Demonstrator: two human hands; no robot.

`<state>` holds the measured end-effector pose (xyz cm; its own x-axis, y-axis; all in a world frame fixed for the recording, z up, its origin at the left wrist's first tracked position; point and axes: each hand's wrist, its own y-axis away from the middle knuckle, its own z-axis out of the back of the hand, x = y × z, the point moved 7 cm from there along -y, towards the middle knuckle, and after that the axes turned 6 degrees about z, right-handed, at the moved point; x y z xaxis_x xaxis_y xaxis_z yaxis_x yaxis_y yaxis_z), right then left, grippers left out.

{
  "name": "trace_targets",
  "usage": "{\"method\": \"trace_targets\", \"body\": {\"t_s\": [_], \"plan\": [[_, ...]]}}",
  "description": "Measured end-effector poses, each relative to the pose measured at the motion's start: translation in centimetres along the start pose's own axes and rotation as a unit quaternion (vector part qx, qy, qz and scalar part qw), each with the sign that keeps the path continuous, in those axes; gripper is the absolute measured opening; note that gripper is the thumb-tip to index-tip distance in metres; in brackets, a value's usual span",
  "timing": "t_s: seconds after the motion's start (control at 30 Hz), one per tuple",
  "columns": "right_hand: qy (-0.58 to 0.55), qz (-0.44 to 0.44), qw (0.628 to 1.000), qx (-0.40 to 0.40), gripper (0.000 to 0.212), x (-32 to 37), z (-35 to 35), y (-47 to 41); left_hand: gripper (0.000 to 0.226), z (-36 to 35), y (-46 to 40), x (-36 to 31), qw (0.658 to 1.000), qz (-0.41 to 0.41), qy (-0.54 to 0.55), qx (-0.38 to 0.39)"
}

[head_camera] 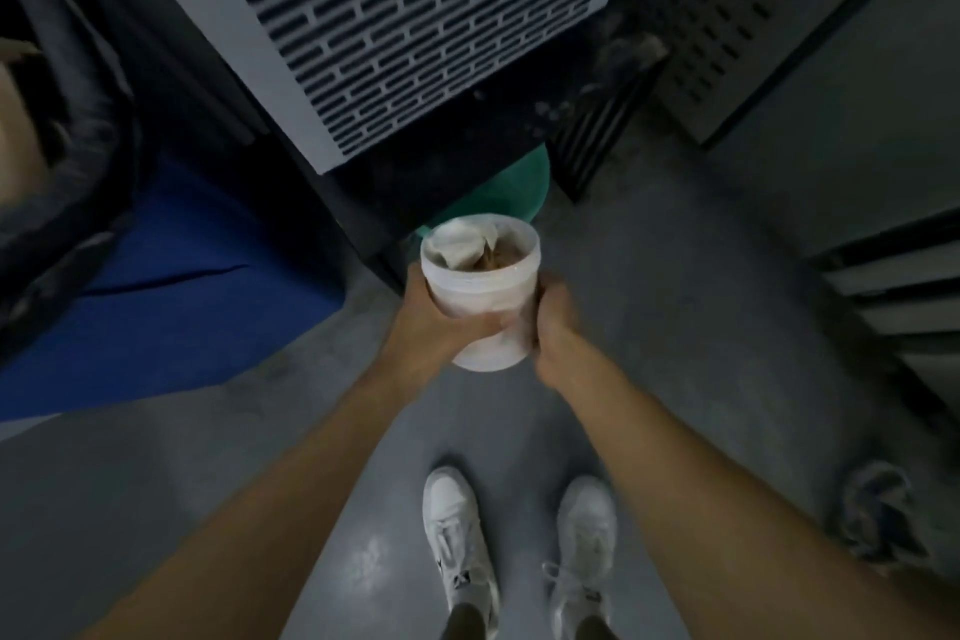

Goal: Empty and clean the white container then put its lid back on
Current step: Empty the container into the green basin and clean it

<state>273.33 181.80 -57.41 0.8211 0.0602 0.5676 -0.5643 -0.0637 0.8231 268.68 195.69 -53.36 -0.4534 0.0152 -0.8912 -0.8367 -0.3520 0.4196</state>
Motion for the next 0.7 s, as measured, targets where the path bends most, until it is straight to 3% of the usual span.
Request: {"method": "trace_targets", "body": {"t_s": [0.07, 0.17, 0.3, 0.5, 0.63, 0.7], "plan": [[0.002, -0.008, 1.000, -0.008, 0.040, -0.9, 0.1, -3.2, 0.079, -0.1, -1.6, 2.9, 1.000, 0.015, 0.010, -0.010], [-0.019, -0.017, 1.000, -0.016, 0.040, -1.7, -0.2, -7.8, 0.112, 0.2, -3.4, 6.8, 0.996, 0.063, 0.018, -0.060], [-0.029, -0.012, 0.999, -0.016, 0.042, -1.4, -1.0, -13.4, 0.119, 0.5, -6.5, 11.1, 0.991, 0.095, 0.007, -0.094], [-0.125, 0.012, 0.992, -0.004, 0.043, 0.1, -3.4, -19.1, 0.125, 1.3, -10.2, 13.5, 0.993, 0.071, 0.027, -0.092], [-0.160, 0.005, 0.987, -0.010, 0.025, 0.9, -3.8, -20.2, 0.120, 1.8, -10.9, 13.8, 0.994, 0.054, 0.035, -0.091], [-0.169, 0.008, 0.986, -0.001, 0.030, 1.0, -4.0, -20.3, 0.124, 2.0, -10.6, 14.0, 0.993, 0.057, 0.036, -0.094]]}}
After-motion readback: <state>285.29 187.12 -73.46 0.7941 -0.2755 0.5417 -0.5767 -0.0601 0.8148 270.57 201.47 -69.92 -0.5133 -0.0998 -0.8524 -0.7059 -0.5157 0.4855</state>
